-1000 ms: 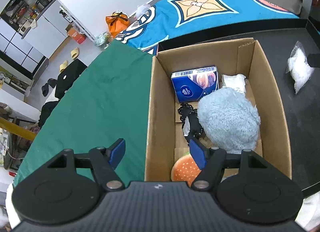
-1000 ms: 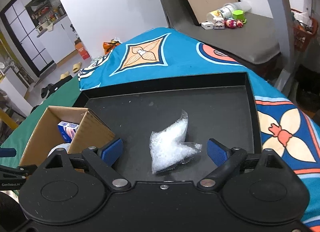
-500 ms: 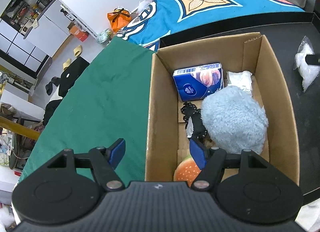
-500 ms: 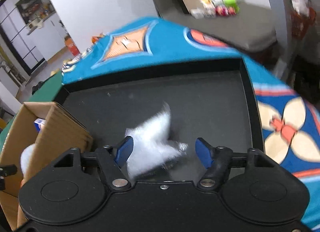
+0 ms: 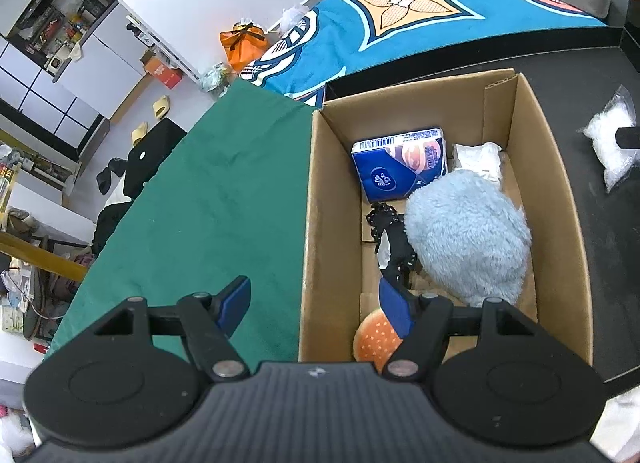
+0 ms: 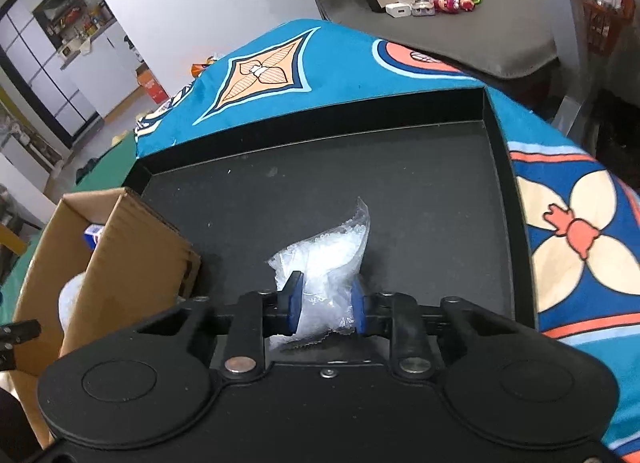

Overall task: Organize soft objects
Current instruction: 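Carry the bagged white tissue to the box and release it inside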

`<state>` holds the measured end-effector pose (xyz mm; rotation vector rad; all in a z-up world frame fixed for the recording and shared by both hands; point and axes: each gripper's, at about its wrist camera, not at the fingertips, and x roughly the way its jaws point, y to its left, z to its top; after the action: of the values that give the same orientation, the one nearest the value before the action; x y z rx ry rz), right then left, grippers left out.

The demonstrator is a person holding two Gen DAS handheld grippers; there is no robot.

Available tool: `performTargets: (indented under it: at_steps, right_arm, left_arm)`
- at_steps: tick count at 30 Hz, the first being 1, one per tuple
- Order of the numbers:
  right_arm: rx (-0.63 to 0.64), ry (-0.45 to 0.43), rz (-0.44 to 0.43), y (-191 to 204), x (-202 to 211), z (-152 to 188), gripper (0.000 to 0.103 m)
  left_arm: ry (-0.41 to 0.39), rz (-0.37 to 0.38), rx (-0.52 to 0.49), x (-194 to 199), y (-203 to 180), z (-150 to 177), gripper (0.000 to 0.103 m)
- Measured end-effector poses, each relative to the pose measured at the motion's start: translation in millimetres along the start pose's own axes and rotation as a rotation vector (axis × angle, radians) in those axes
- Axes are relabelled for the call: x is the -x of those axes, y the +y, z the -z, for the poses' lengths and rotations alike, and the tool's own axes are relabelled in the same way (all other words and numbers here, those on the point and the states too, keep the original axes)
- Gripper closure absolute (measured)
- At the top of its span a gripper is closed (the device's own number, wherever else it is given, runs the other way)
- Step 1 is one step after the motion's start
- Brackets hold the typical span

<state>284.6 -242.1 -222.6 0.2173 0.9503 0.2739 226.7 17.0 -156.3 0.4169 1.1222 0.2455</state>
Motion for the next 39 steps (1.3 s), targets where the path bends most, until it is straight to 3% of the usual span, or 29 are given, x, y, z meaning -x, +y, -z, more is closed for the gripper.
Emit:
performTargets:
  at_steps: [24,39]
  right_arm:
    - [-0.021,-0.105,0.024,18,70,5,0.079]
    - [0.046,-0.129,0.007,55,88,8,0.079]
  left_arm:
    - [-0.05,0.05,0.056,12,23,19,0.034]
    - [-0.071,0.114,0.101,6,38,34,0.037]
